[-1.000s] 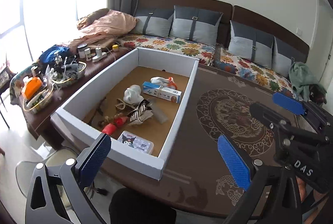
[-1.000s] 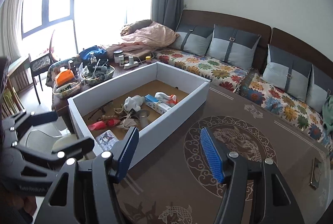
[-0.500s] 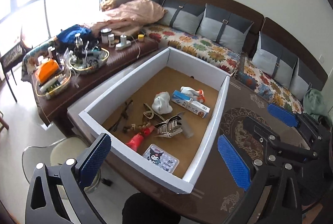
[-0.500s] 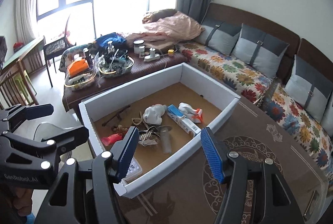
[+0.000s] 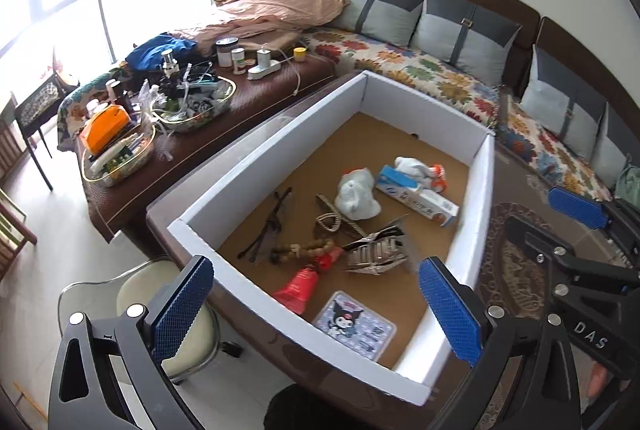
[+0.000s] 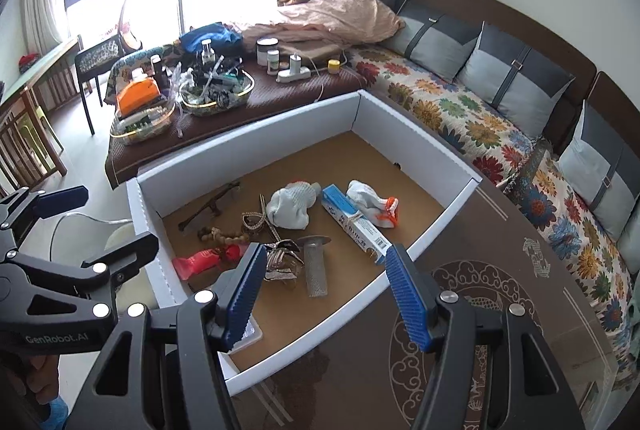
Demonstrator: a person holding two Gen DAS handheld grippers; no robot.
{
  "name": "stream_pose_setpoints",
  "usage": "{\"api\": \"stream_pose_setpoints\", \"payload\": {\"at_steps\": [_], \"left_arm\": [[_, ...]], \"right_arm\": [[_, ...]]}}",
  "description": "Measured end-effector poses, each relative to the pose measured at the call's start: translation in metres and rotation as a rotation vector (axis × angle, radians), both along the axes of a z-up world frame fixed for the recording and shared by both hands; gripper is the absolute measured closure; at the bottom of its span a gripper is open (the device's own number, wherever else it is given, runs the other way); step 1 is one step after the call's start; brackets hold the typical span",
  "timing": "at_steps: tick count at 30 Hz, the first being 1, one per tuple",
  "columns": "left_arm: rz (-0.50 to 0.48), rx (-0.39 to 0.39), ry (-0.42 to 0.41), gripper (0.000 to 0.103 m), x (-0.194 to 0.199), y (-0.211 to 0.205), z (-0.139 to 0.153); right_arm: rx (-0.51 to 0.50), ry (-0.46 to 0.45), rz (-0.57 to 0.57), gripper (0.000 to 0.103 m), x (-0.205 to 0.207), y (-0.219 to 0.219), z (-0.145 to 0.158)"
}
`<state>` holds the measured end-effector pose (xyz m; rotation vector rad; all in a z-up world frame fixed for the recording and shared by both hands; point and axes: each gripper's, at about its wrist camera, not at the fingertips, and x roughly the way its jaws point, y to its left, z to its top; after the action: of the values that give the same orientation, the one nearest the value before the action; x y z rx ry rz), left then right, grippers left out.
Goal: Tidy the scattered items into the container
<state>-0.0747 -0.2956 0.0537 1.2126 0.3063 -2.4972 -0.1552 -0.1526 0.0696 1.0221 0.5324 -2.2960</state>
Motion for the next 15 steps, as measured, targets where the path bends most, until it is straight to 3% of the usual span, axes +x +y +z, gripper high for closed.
{"api": "stream_pose_setpoints", "payload": {"at_steps": [15], "left_arm": [[0.025,-0.032,0.009,0.000,-0.012,-0.008,0.002]], "right_arm": [[0.002,-0.048,-0.004,0.040,-0.017,-0.006,-0.019]]}}
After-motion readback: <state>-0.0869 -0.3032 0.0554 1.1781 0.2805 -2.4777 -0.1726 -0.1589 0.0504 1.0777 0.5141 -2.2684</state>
